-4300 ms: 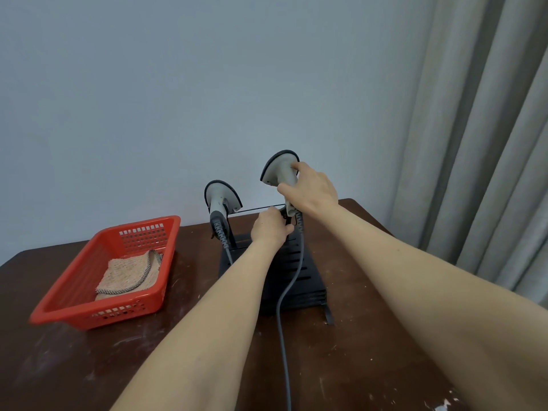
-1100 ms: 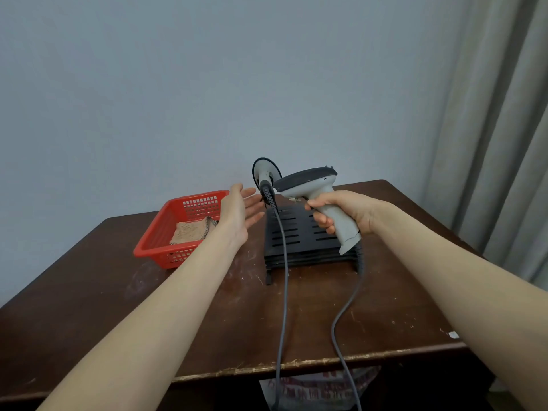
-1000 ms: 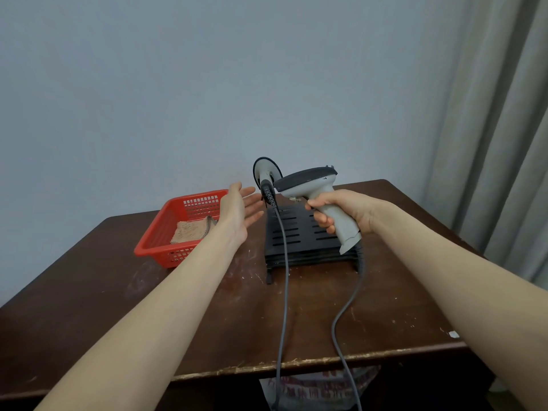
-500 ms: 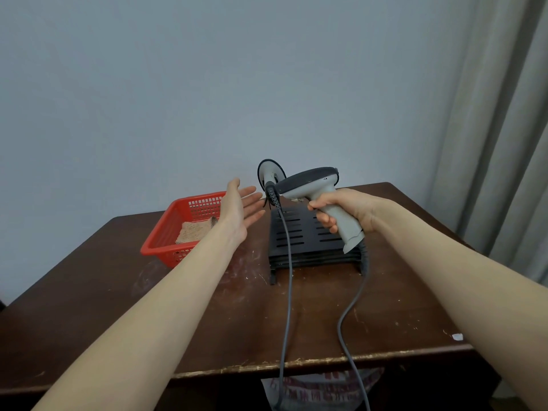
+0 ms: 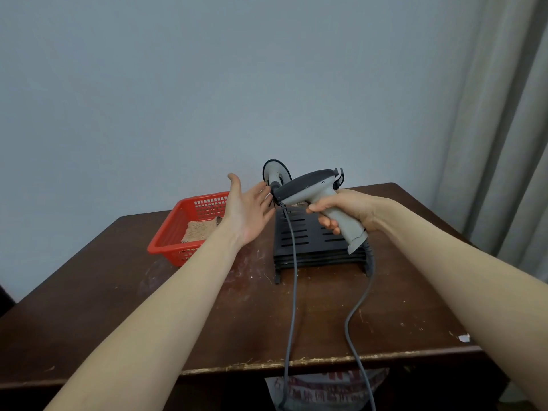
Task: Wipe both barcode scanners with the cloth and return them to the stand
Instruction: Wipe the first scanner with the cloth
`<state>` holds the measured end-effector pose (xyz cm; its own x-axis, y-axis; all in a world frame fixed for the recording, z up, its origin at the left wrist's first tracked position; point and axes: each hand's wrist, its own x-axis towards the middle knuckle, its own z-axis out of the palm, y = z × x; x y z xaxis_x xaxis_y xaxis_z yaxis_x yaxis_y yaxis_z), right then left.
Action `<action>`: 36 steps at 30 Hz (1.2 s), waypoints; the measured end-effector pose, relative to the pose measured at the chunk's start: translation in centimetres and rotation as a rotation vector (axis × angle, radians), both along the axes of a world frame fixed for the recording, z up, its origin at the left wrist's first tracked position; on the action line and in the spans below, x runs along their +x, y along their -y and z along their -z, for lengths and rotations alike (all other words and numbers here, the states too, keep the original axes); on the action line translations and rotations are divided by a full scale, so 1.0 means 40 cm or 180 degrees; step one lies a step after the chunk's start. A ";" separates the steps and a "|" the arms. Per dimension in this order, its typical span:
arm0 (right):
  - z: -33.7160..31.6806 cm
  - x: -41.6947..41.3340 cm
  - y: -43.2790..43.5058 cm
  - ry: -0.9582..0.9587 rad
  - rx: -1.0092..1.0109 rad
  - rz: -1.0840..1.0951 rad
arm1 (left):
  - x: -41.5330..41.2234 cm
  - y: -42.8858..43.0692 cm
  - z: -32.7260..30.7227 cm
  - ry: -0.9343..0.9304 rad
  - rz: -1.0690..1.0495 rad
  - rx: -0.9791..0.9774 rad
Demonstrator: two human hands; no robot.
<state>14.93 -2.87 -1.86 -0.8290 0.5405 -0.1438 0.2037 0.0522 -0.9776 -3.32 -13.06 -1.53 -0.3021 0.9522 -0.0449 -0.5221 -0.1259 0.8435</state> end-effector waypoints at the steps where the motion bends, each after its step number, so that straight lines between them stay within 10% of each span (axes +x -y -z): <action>1: -0.002 0.001 0.001 0.0012 0.0056 -0.0010 | -0.002 -0.001 0.001 -0.0017 0.0011 -0.0009; 36: -0.020 -0.005 0.016 0.0077 0.0187 0.0224 | 0.004 0.001 -0.018 -0.0259 0.0104 -0.0086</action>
<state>14.72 -3.50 -1.05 -0.7852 0.6055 -0.1296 0.2323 0.0940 -0.9681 -3.16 -13.08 -0.83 -0.2745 0.9604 -0.0473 -0.4551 -0.0865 0.8862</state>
